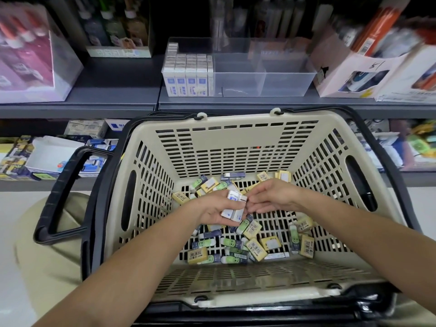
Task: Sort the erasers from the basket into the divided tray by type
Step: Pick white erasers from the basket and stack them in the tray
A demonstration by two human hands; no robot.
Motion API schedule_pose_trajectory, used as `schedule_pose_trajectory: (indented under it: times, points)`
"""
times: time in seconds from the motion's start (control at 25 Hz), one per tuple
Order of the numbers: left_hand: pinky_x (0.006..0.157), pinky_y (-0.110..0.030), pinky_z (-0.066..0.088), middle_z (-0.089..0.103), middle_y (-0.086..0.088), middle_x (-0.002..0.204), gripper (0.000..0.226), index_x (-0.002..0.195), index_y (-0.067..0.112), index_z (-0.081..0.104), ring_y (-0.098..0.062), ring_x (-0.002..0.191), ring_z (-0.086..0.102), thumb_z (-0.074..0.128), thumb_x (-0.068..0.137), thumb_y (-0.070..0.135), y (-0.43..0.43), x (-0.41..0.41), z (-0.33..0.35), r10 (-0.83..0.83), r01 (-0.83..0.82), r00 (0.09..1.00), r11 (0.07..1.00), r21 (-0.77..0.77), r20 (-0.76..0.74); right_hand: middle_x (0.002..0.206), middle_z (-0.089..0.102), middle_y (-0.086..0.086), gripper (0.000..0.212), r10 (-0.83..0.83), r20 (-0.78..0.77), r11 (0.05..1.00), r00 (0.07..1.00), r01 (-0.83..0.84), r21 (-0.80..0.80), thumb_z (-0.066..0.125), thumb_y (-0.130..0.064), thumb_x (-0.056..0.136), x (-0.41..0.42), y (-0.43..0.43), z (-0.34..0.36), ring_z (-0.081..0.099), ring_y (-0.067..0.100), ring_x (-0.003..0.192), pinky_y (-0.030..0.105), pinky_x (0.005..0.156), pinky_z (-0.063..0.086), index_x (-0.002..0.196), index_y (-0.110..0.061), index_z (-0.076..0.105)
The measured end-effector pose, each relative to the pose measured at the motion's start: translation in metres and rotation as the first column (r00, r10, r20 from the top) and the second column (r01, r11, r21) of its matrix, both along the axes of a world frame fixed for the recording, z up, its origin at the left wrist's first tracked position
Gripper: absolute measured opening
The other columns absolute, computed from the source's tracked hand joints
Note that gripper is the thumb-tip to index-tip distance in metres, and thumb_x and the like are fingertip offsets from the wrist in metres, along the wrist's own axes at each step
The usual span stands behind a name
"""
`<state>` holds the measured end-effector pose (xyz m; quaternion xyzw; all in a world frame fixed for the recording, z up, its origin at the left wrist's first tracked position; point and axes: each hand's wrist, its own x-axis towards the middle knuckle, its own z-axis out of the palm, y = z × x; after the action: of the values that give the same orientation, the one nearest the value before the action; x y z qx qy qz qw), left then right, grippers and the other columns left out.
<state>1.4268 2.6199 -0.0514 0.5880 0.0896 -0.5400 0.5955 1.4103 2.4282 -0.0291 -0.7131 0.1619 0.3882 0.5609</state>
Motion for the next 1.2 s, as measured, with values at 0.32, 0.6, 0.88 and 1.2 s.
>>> schedule_pose_trajectory:
  times: [0.32, 0.6, 0.88, 1.2]
  points:
    - [0.084, -0.040, 0.056, 0.069, -0.010, 0.111, 0.042, 0.122, 0.010, 0.046, -0.020, 0.092, 0.066, 0.067, 0.085, 0.012, 0.003, -0.001, 0.000, -0.053, 0.046, 0.997, 0.994, 0.098, 0.062, 0.111, 0.068, 0.010, 0.032, 0.766, -0.456, 0.315, 0.454, -0.883, -0.348, 0.065, -0.012, 0.084, -0.038, -0.005, -0.031, 0.067, 0.020, 0.096, 0.033, 0.087, 0.051, 0.116, -0.007, 0.062]
    - [0.083, -0.041, 0.056, 0.070, -0.007, 0.107, 0.073, 0.143, 0.012, 0.022, -0.020, 0.097, 0.066, 0.068, 0.085, 0.012, 0.004, -0.002, 0.001, -0.035, 0.027, 0.997, 0.993, 0.112, 0.074, 0.117, 0.064, 0.009, 0.037, 0.816, -0.453, 0.218, 0.359, -0.917, -0.333, 0.070, -0.022, 0.080, -0.046, 0.000, -0.031, 0.060, 0.026, 0.108, 0.037, 0.092, 0.050, 0.113, -0.007, 0.064]
    - [0.069, -0.032, 0.059, 0.038, -0.007, 0.145, 0.087, 0.146, 0.010, 0.022, -0.019, 0.123, 0.049, 0.075, 0.078, 0.012, -0.002, -0.003, -0.003, -0.130, 0.109, 0.985, 0.978, 0.179, 0.112, 0.074, 0.066, -0.008, 0.023, 0.665, -0.106, 0.700, 0.740, -0.666, -0.257, 0.058, -0.016, 0.088, -0.016, 0.012, 0.015, 0.060, -0.001, 0.060, 0.016, 0.057, 0.042, 0.109, -0.008, 0.063]
    - [0.064, -0.029, 0.056, 0.070, -0.005, 0.105, 0.057, 0.117, 0.012, 0.057, -0.017, 0.097, 0.067, 0.080, 0.067, 0.028, 0.004, 0.004, 0.005, -0.065, 0.065, 0.998, 0.998, -0.010, -0.006, 0.080, 0.069, 0.008, 0.015, 0.196, 0.150, 0.980, 0.969, -0.189, -0.060, 0.065, -0.007, 0.084, -0.002, 0.009, 0.021, 0.064, 0.007, 0.061, 0.016, 0.055, 0.046, 0.098, -0.005, 0.061]
